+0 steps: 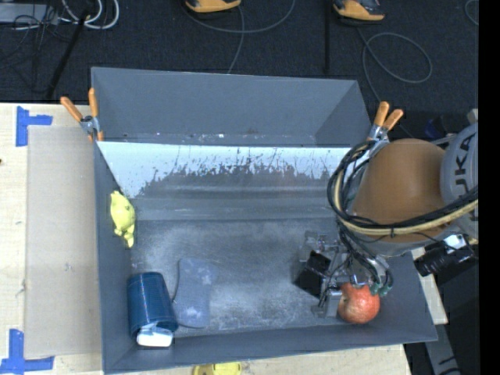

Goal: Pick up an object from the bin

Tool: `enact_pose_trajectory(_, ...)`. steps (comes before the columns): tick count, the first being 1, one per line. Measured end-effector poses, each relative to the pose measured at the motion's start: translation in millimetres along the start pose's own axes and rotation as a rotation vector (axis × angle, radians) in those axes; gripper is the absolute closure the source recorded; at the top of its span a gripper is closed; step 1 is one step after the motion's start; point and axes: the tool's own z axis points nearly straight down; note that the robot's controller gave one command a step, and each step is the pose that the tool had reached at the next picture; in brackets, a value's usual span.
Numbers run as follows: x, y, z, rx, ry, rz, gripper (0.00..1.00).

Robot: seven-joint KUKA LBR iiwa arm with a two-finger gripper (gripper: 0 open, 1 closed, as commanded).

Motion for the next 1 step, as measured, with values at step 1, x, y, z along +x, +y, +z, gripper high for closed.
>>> enact_pose_trajectory(1, -1.8, 0.1, -3.9, 0.000, -0.008, -0.001, 0.00)
